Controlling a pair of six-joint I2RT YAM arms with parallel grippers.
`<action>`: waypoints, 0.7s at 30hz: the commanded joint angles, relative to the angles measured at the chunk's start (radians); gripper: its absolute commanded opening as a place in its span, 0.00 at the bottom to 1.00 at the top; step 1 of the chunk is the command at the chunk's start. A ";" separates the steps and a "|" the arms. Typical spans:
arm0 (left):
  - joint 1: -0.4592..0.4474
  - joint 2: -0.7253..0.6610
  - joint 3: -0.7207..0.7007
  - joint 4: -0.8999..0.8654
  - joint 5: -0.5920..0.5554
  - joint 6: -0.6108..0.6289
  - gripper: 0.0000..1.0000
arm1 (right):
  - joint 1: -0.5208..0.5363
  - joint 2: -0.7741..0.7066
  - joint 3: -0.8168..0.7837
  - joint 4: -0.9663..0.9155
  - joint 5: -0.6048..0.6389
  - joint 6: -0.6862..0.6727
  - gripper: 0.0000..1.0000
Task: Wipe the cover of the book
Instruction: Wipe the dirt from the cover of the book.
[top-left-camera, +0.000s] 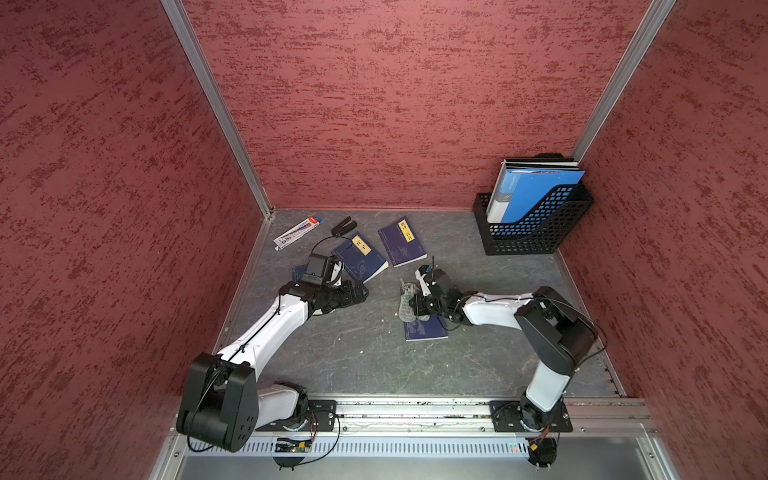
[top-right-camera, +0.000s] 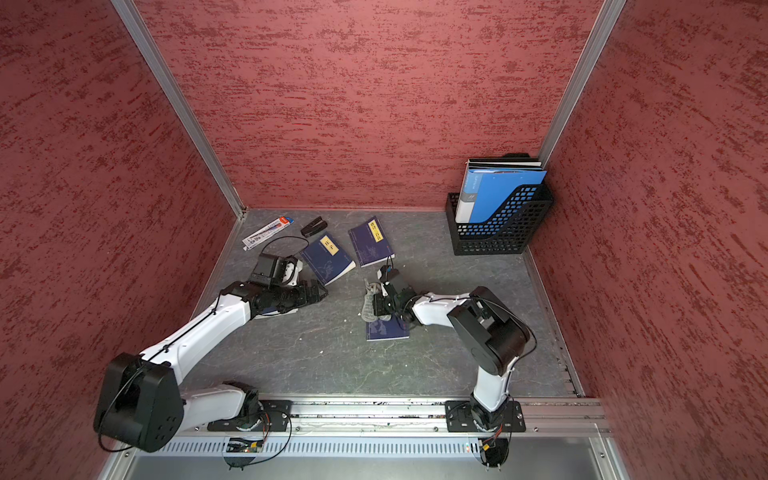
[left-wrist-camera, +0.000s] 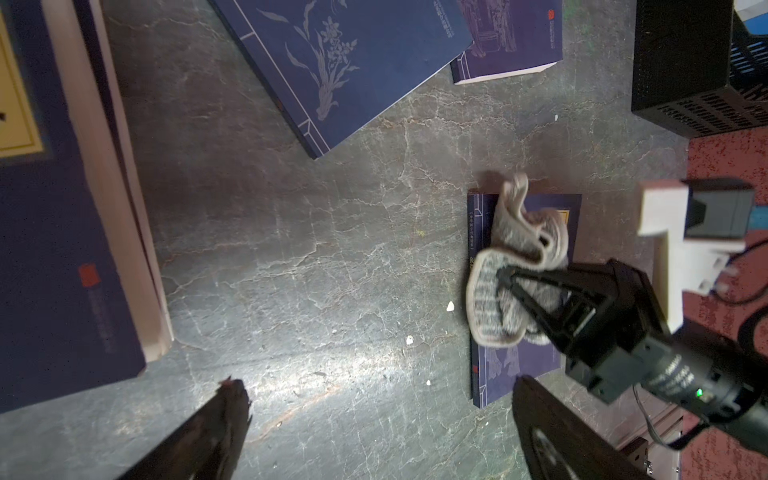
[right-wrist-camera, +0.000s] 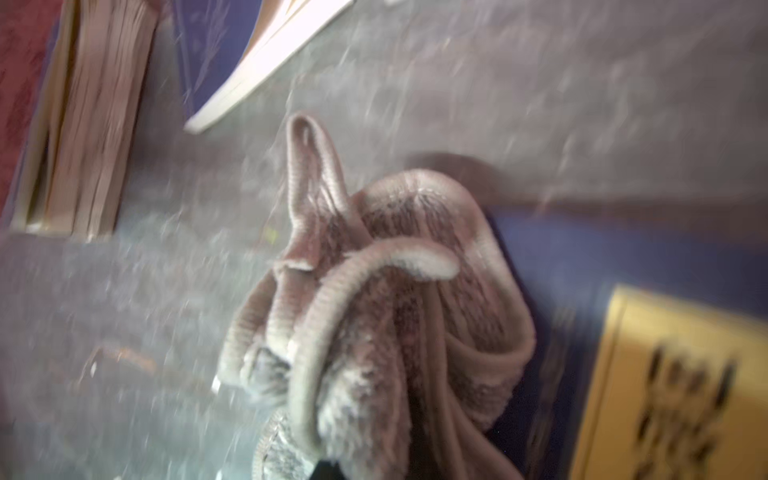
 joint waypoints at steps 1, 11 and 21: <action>-0.001 -0.024 0.013 -0.006 -0.008 0.004 1.00 | -0.015 0.105 0.052 -0.190 0.066 -0.086 0.09; -0.012 -0.025 0.008 0.004 -0.005 -0.003 1.00 | -0.011 0.027 -0.047 -0.190 0.032 -0.053 0.09; -0.018 0.016 0.033 0.018 0.009 0.008 1.00 | 0.101 -0.288 -0.401 -0.260 0.059 0.216 0.09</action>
